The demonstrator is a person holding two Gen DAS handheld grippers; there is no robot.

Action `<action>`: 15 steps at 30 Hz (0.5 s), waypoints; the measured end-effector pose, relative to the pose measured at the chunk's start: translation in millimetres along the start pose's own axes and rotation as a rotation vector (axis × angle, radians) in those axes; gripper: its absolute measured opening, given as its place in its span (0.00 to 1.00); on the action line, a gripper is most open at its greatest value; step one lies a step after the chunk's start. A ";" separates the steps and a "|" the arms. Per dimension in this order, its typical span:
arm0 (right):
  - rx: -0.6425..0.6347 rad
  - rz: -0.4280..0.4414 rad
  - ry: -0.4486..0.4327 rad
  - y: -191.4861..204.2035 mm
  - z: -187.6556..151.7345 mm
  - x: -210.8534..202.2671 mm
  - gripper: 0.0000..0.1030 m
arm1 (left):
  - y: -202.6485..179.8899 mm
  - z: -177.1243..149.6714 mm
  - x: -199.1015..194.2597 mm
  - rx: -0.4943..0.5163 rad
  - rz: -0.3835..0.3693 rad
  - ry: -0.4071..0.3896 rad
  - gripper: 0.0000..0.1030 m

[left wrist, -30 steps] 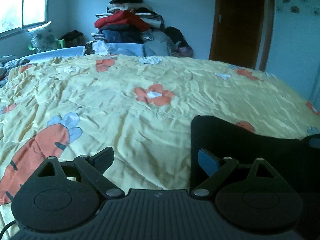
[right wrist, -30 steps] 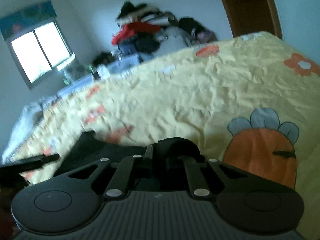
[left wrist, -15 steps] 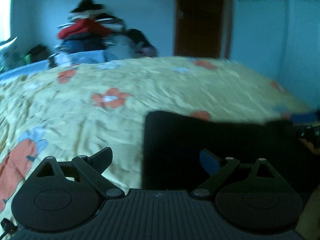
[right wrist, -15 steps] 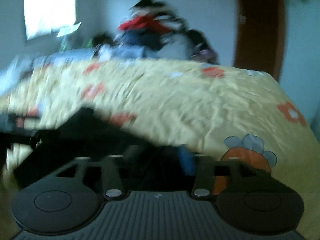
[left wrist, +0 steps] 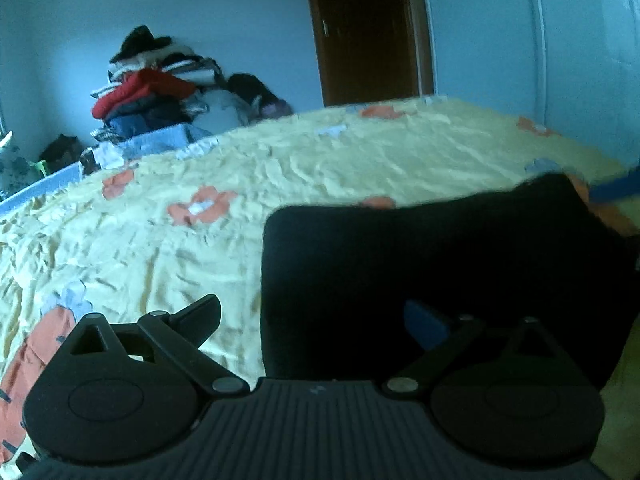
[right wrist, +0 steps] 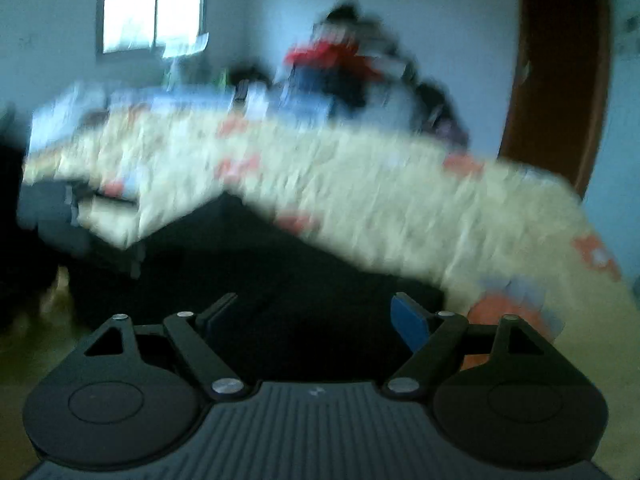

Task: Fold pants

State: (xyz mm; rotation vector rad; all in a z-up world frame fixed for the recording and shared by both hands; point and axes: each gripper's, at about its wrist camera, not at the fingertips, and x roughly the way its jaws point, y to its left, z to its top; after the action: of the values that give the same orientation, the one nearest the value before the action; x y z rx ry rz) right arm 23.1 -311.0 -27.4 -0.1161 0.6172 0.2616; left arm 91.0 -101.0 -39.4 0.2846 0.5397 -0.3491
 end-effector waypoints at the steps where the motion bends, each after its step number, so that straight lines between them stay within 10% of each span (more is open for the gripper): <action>1: -0.018 -0.024 0.076 0.0 -7.5 10.3 0.80 | 1.1 -2.1 -0.9 -0.008 -0.005 0.003 0.98; 8: 0.385 0.040 -0.008 -66.8 -27.2 -17.7 0.80 | 39.4 -6.5 6.3 -0.206 -0.265 0.089 0.96; 15: 0.597 0.324 0.043 -107.1 -40.0 6.9 0.82 | 68.6 -10.4 26.8 -0.381 -0.482 0.153 0.98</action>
State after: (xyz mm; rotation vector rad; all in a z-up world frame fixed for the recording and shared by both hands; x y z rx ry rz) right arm 35.9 -419.9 -60.6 0.5582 0.7333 0.3767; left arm 134.9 -42.0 -50.8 -0.1952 0.8127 -0.6825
